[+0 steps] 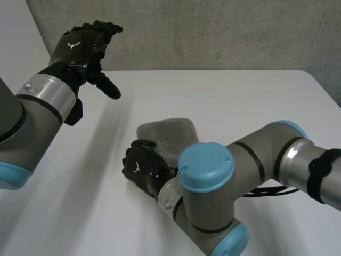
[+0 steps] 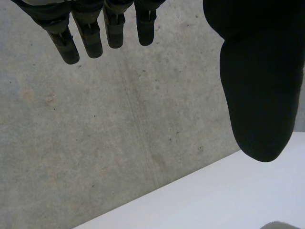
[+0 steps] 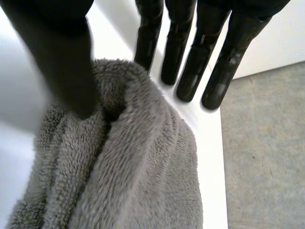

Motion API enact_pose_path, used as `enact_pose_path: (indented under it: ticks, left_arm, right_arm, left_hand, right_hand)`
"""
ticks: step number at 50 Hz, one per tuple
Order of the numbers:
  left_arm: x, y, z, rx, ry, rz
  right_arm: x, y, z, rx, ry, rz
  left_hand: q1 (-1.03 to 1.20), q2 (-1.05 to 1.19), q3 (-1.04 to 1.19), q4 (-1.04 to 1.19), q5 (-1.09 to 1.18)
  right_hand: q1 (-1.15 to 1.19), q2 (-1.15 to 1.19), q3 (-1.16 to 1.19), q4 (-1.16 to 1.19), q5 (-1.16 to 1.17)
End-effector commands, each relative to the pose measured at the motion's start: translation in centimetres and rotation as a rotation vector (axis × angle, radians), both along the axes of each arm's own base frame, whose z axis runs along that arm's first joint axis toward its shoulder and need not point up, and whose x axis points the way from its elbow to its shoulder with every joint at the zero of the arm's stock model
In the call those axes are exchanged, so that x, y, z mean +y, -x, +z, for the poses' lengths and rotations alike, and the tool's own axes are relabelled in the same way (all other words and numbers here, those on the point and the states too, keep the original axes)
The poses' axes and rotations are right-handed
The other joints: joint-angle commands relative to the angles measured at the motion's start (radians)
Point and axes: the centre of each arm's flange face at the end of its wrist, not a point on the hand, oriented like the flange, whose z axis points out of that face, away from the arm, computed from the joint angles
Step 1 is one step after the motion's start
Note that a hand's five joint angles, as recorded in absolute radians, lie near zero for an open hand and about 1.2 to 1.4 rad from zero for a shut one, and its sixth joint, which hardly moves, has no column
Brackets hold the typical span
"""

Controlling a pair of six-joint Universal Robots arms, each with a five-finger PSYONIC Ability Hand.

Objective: Fold the laundry

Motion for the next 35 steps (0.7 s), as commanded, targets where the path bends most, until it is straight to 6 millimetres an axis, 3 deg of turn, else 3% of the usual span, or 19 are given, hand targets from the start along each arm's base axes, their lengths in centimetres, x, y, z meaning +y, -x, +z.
enact_pose_path:
  ticks: [1,2,5,7,11,12,13,15,16,17,18,20,26,30,33,34,35]
  left_arm:
    - [-0.4,0.4,-1.2,-0.015,-0.029,-0.005]
    - [-0.4,0.4,-1.2,-0.015,-0.029,-0.005]
    - [-0.6,0.8,-2.4,-0.027,-0.056,-0.01]
    - [-1.0,1.1,-4.0,-0.044,-0.097,-0.011]
    - [-1.3,1.6,-6.1,-0.067,-0.149,-0.013]
    - [-1.2,2.0,-7.4,-0.082,-0.177,-0.014]
    - [-1.2,2.0,-7.4,-0.082,-0.177,-0.014]
    - [-0.6,3.2,-10.2,-0.118,-0.241,-0.029]
    - [-0.6,3.2,-10.2,-0.119,-0.242,-0.029]
    - [-0.1,3.8,-11.6,-0.14,-0.271,-0.039]
    - [-0.1,3.8,-11.6,-0.141,-0.272,-0.039]
    - [0.3,4.6,-14.0,-0.17,-0.309,-0.048]
    - [0.2,4.9,-16.5,-0.197,-0.328,-0.038]
    - [0.1,4.9,-16.4,-0.195,-0.325,-0.035]
    - [0.1,4.9,-15.6,-0.186,-0.31,-0.035]
    - [0.1,4.9,-14.9,-0.175,-0.298,-0.035]
    - [0.1,4.9,-14.8,-0.175,-0.298,-0.035]
  right_arm:
    - [-2.4,1.8,5.5,-0.264,-0.14,-0.152]
    - [-3.8,2.8,6.9,-0.353,-0.197,-0.208]
    - [-5.1,3.9,7.8,-0.423,-0.251,-0.26]
    - [-8.5,6.8,8.9,-0.584,-0.395,-0.386]
    - [-10.4,8.2,8.5,-0.66,-0.493,-0.461]
    - [-11.1,8.7,7.8,-0.676,-0.538,-0.49]
    - [-11.7,9.0,6.7,-0.675,-0.587,-0.517]
    - [-12.1,9.1,5.5,-0.662,-0.632,-0.524]
    - [-12.1,9.1,5.5,-0.662,-0.632,-0.524]
    - [-12.2,8.9,4.6,-0.643,-0.671,-0.517]
    - [-12.2,8.6,3.4,-0.615,-0.714,-0.509]
    - [-12.3,8.4,2.5,-0.592,-0.745,-0.503]
    - [-12.5,8.1,-1.4,-0.495,-0.835,-0.549]
    - [-12.5,8.0,-1.4,-0.483,-0.842,-0.553]
    - [-12.7,8.1,0.3,-0.508,-0.817,-0.547]
    - [-12.9,8.4,2.0,-0.539,-0.787,-0.535]
    - [-12.9,8.4,2.0,-0.539,-0.787,-0.535]
  left_hand:
    - [0.001,0.01,0.009,0.009,-0.032]
    - [0.001,0.01,0.009,0.009,-0.032]
    - [0.001,0.01,0.009,0.009,-0.032]
    - [0.001,0.01,0.009,0.009,-0.032]
    - [0.001,0.01,0.009,0.009,-0.032]
    - [0.001,0.01,0.009,0.009,-0.032]
    - [0.001,0.01,0.009,0.009,-0.032]
    - [0.001,0.01,0.009,0.009,-0.032]
    - [0.001,0.01,0.009,0.009,-0.032]
    - [0.001,0.01,0.009,0.009,-0.032]
    - [0.001,0.01,0.009,0.009,-0.032]
    - [0.001,0.01,0.009,0.009,-0.032]
    - [0.001,0.01,0.009,0.009,-0.032]
    - [0.001,0.01,0.009,0.009,-0.032]
    - [0.001,0.01,0.009,0.009,-0.032]
    - [0.001,0.01,0.009,0.009,-0.032]
    - [0.001,0.01,0.009,0.009,-0.032]
  right_hand:
    - [-0.472,-0.471,-0.481,-0.49,-0.475]
    - [-0.472,-0.471,-0.481,-0.49,-0.475]
    - [-0.472,-0.471,-0.481,-0.49,-0.475]
    - [-0.472,-0.471,-0.481,-0.49,-0.475]
    - [-0.472,-0.471,-0.481,-0.49,-0.475]
    - [-0.472,-0.471,-0.481,-0.49,-0.475]
    - [-0.472,-0.471,-0.481,-0.49,-0.475]
    - [-0.472,-0.471,-0.481,-0.49,-0.475]
    - [-0.472,-0.471,-0.481,-0.49,-0.475]
    - [-0.472,-0.471,-0.481,-0.49,-0.475]
    - [-0.472,-0.471,-0.481,-0.49,-0.475]
    - [-0.472,-0.471,-0.481,-0.49,-0.475]
    - [-0.472,-0.471,-0.481,-0.49,-0.475]
    - [-0.472,-0.471,-0.481,-0.49,-0.475]
    - [-0.472,-0.471,-0.481,-0.49,-0.475]
    - [-0.472,-0.471,-0.481,-0.49,-0.475]
    - [-0.472,-0.471,-0.481,-0.49,-0.475]
